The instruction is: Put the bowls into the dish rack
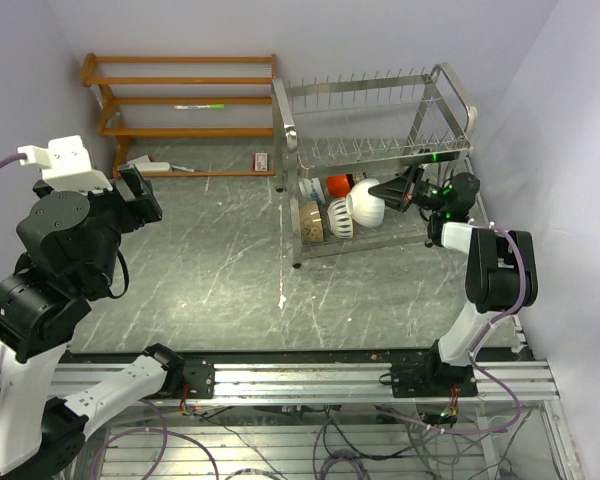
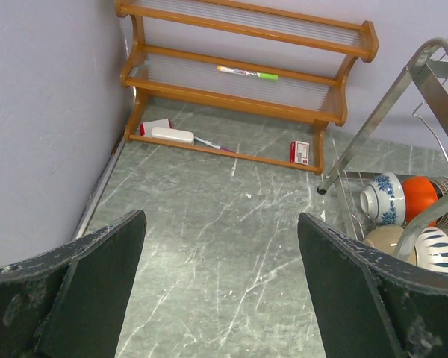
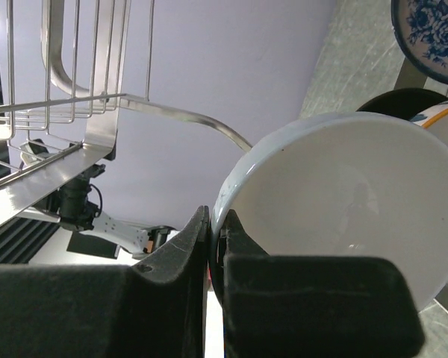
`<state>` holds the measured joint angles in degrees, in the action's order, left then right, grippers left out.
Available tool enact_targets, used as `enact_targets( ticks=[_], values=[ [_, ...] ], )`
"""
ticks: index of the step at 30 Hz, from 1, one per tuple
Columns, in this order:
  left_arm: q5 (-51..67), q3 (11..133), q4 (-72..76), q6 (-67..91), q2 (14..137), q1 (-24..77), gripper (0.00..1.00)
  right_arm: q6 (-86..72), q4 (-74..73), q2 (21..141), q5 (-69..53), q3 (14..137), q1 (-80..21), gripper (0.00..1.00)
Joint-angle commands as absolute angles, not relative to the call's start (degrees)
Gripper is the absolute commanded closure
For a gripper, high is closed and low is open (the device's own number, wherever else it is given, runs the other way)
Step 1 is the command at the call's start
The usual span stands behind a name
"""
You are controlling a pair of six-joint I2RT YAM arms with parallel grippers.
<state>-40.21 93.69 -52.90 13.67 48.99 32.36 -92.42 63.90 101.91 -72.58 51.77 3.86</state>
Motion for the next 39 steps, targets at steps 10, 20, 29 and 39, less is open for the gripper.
enact_targets(
  ticks=[10,20,29,39],
  values=[
    [-39.2,94.2,-51.5,13.0,49.4,32.7,0.07,-100.7,83.8,109.9,-65.2,53.3,7.5,1.0],
    [-39.4,93.8,-51.7,13.6,49.5,32.7,0.07,-101.8,87.7,115.3,-64.9,52.1,8.2,1.0],
    [-38.9,93.4,-51.3,13.8,50.8,32.7,0.07,-105.9,94.7,121.7,-64.0,50.8,9.2,1.0],
    [-39.1,93.4,-51.3,14.1,51.4,32.7,0.07,-107.2,98.1,125.7,-62.6,49.3,9.4,1.0]
  ],
)
